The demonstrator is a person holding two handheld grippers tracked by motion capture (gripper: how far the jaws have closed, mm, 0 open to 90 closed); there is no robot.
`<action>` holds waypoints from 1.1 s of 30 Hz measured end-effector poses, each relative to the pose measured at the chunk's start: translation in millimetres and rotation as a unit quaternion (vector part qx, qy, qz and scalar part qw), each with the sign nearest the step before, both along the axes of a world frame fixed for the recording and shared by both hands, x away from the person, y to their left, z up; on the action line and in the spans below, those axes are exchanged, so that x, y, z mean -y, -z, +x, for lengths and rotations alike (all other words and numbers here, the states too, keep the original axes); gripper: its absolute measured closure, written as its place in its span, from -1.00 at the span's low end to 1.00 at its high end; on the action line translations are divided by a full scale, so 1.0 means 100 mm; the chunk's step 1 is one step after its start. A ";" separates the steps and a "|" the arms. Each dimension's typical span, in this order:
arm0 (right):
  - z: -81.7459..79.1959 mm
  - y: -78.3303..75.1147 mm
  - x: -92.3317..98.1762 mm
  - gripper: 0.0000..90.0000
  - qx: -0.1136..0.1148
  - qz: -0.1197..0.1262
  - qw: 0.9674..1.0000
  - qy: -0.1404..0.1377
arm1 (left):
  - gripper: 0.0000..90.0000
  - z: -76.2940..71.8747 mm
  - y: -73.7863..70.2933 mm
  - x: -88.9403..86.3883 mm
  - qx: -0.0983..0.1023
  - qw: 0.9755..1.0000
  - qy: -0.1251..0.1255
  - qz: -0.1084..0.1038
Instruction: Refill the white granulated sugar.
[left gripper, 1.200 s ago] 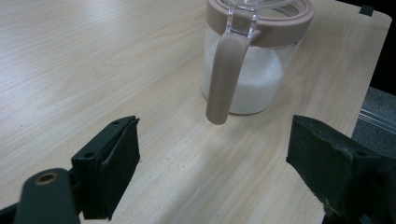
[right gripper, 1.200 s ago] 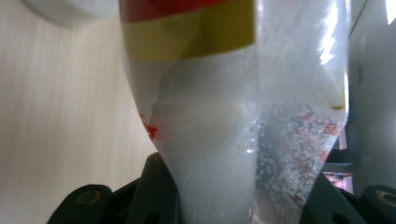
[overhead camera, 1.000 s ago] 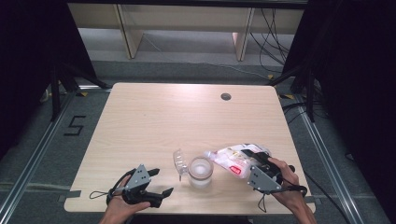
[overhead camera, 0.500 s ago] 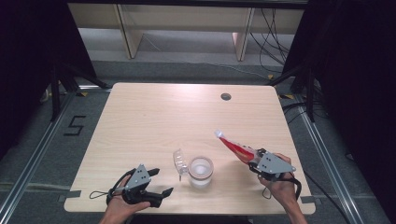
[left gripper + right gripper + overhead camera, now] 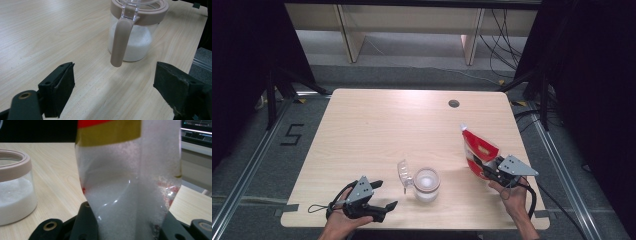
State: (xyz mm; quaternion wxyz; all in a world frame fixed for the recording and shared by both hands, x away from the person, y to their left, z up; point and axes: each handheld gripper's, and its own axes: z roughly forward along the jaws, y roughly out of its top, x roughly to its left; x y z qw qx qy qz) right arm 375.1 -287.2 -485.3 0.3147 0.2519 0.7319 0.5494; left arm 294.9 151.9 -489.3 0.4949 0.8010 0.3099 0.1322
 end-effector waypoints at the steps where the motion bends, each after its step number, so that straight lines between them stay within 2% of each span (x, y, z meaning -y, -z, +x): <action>1: 0.02 0.00 0.00 0.63 0.000 -0.007 1.000 0.002 | -0.63 0.00 0.00 0.00 0.001 1.000 0.000 0.001; 2: 0.02 0.01 0.00 0.63 -0.003 -0.008 1.000 -0.003 | -0.63 0.01 -0.01 -0.03 0.004 1.000 0.003 0.017; 3: 0.02 0.03 -0.01 0.63 -0.007 -0.002 1.000 0.000 | -0.63 0.00 0.00 0.00 0.001 1.000 0.001 0.001; 6: 0.06 0.07 -0.01 0.63 -0.014 -0.003 1.000 -0.006 | -0.63 0.00 0.00 0.00 0.002 1.000 0.002 0.004; 7: 0.06 0.08 -0.01 0.63 -0.018 -0.004 1.000 0.002 | -0.63 0.00 0.00 0.00 0.002 1.000 0.003 0.006; 8: 0.07 0.09 -0.01 0.63 -0.014 -0.006 1.000 -0.003 | -0.63 0.00 -0.01 0.00 0.002 1.000 0.003 0.006; 9: 0.08 0.10 0.00 0.63 -0.017 -0.004 1.000 0.002 | -0.63 0.00 0.00 0.00 0.002 1.000 0.003 0.003; 10: 0.08 0.10 0.02 0.63 -0.025 0.004 1.000 -0.009 | -0.63 0.00 -0.01 0.00 0.001 1.000 0.004 0.004; 13: 0.08 0.11 0.04 0.63 -0.020 0.008 1.000 0.001 | -0.63 0.00 0.00 0.00 0.002 1.000 0.004 0.003; 16: 0.08 0.11 0.04 0.57 -0.033 0.009 0.999 0.003 | -0.63 0.00 -0.01 -0.01 0.003 1.000 0.002 0.004; 17: 0.08 0.11 0.05 0.55 -0.035 -0.004 0.999 0.001 | -0.63 0.00 -0.01 -0.01 0.001 1.000 0.001 0.003; 18: 0.10 0.11 0.06 0.54 -0.018 -0.022 1.000 0.001 | -0.63 0.00 -0.01 -0.01 0.001 1.000 0.000 0.006; 19: 0.07 0.10 0.07 0.54 -0.035 -0.018 0.999 -0.006 | -0.63 0.00 -0.01 -0.01 0.001 1.000 -0.001 0.006; 20: 0.05 0.10 0.07 0.53 -0.038 -0.009 0.999 0.001 | -0.63 0.01 -0.01 -0.02 0.003 1.000 0.002 0.014; 21: 0.05 0.10 0.08 0.52 -0.039 -0.017 0.999 -0.002 | -0.63 0.01 -0.01 -0.03 0.004 1.000 0.002 0.018; 22: 0.04 0.10 0.09 0.52 -0.040 -0.022 0.999 -0.007 | -0.63 0.00 0.00 -0.01 0.001 1.000 0.002 0.004; 23: 0.02 0.10 0.10 0.51 -0.045 -0.019 0.999 0.004 | -0.63 -0.01 0.00 0.00 0.001 1.000 0.002 0.003; 25: 0.01 0.12 0.13 0.50 -0.055 -0.010 0.998 0.007 | -0.63 -0.01 -0.01 0.00 0.006 1.000 0.002 0.006; 26: 0.01 0.13 0.15 0.49 -0.042 -0.008 0.999 0.015 | -0.63 0.00 -0.01 -0.01 0.011 1.000 0.006 0.009; 27: 0.03 0.13 0.18 0.48 -0.045 -0.004 0.999 0.008 | -0.63 0.00 -0.01 -0.01 0.010 1.000 0.007 0.005; 28: 0.00 0.14 0.17 0.47 -0.064 0.011 0.998 0.017 | -0.63 0.00 0.00 0.00 0.000 1.000 -0.001 -0.002; 29: 0.00 0.14 0.19 0.45 -0.071 0.016 0.997 0.018 | -0.63 0.00 0.01 0.00 -0.001 1.000 -0.002 0.001; 32: 0.00 0.14 0.20 0.43 -0.074 0.016 0.997 0.014 | -0.63 -0.01 0.00 0.00 -0.001 1.000 -0.002 -0.003; 33: 0.00 0.14 0.21 0.41 -0.070 0.012 0.997 0.013 | -0.63 0.00 0.00 -0.02 0.002 1.000 0.000 0.012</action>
